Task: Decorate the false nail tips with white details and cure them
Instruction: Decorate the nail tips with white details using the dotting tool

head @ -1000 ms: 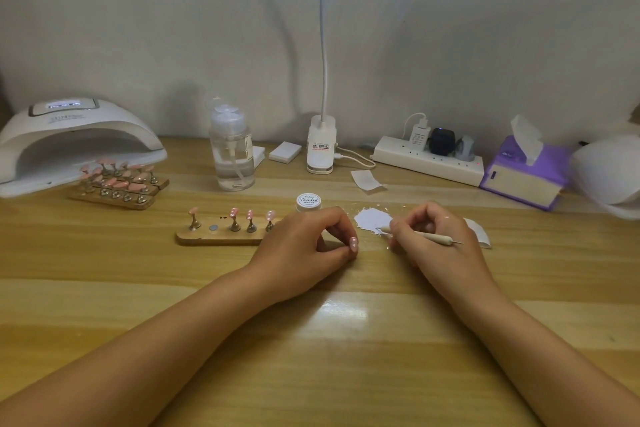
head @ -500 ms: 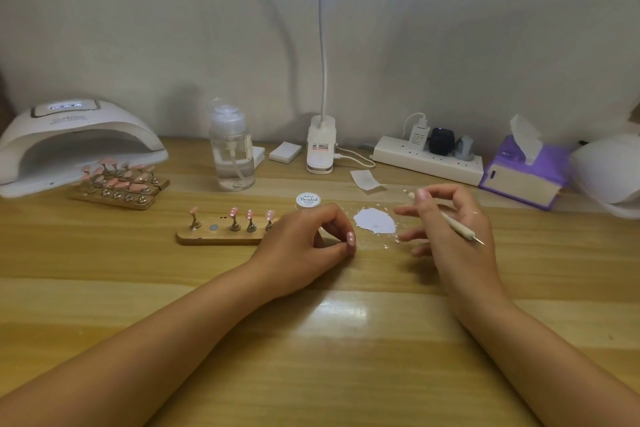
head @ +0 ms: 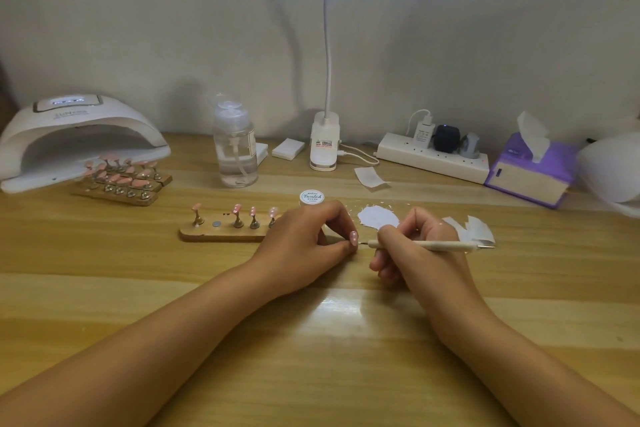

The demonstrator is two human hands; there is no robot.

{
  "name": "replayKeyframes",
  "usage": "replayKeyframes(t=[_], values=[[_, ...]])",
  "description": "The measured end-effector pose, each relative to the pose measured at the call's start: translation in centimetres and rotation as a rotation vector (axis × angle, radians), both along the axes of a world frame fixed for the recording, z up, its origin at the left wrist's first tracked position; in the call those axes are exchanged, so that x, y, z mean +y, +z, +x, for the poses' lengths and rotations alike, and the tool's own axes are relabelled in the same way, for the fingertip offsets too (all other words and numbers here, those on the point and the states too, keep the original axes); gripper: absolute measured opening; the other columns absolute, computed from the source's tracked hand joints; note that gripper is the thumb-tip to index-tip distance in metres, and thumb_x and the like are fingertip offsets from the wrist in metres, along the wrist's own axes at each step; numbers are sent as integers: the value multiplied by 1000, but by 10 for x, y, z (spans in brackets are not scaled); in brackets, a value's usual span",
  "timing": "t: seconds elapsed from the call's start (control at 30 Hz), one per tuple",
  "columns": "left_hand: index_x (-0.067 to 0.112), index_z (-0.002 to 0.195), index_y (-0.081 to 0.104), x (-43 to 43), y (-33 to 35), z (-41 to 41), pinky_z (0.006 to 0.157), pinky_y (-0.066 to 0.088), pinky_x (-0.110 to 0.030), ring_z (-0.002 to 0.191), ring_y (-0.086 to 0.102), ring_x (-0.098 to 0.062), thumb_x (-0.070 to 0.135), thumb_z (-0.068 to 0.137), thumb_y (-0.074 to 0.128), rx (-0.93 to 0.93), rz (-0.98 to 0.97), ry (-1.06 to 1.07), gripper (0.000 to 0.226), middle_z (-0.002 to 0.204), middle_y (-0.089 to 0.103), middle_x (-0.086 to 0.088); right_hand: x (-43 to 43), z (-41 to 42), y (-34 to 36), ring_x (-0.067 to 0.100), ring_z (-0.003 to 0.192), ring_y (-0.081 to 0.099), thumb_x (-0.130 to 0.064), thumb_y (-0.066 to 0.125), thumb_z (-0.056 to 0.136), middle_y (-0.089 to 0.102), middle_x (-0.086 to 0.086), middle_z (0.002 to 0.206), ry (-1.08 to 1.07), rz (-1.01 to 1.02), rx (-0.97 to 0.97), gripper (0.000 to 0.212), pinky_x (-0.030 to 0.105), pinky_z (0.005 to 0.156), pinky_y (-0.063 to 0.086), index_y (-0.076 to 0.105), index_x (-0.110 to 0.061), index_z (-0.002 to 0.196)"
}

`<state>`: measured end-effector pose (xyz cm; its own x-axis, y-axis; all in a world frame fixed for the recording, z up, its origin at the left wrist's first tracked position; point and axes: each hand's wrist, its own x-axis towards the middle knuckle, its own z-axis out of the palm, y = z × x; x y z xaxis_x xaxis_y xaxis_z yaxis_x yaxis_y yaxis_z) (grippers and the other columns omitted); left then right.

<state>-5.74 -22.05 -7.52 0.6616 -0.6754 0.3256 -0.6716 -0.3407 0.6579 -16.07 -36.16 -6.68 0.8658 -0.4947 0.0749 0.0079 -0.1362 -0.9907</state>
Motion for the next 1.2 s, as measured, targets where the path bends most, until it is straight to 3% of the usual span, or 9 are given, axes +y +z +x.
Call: replayKeyframes(t=[0.4, 0.67, 0.9, 1.2], values=[[41, 74, 56, 0, -1, 0, 53, 34, -11, 56, 54, 5, 23, 85, 73, -25, -10, 2, 27, 80, 65, 29, 0, 0, -1, 15, 55, 66, -19, 66, 83, 73, 10, 65, 18, -63, 23, 19, 41, 67, 54, 50, -13, 74], [43, 74, 55, 0, -2, 1, 53, 32, -12, 56, 54, 4, 25, 85, 73, -37, -8, 3, 27, 84, 66, 27, 2, -1, 1, 13, 52, 64, -20, 66, 83, 73, 10, 64, 16, -73, 26, 19, 36, 61, 51, 51, -12, 73], [43, 74, 55, 0, -2, 2, 53, 33, -12, 56, 55, 3, 25, 85, 73, -37, -13, 4, 27, 86, 67, 25, 1, -1, 1, 12, 52, 64, -17, 64, 83, 73, 10, 64, 10, -65, 29, 18, 39, 62, 52, 51, -13, 72], [41, 75, 56, 0, -1, 0, 55, 32, -15, 55, 54, 3, 24, 86, 73, -27, 0, 3, 26, 86, 68, 23, 1, -1, 1, 12, 50, 62, -13, 62, 85, 71, 10, 62, -18, -14, 2, 16, 28, 54, 51, 51, -11, 73]])
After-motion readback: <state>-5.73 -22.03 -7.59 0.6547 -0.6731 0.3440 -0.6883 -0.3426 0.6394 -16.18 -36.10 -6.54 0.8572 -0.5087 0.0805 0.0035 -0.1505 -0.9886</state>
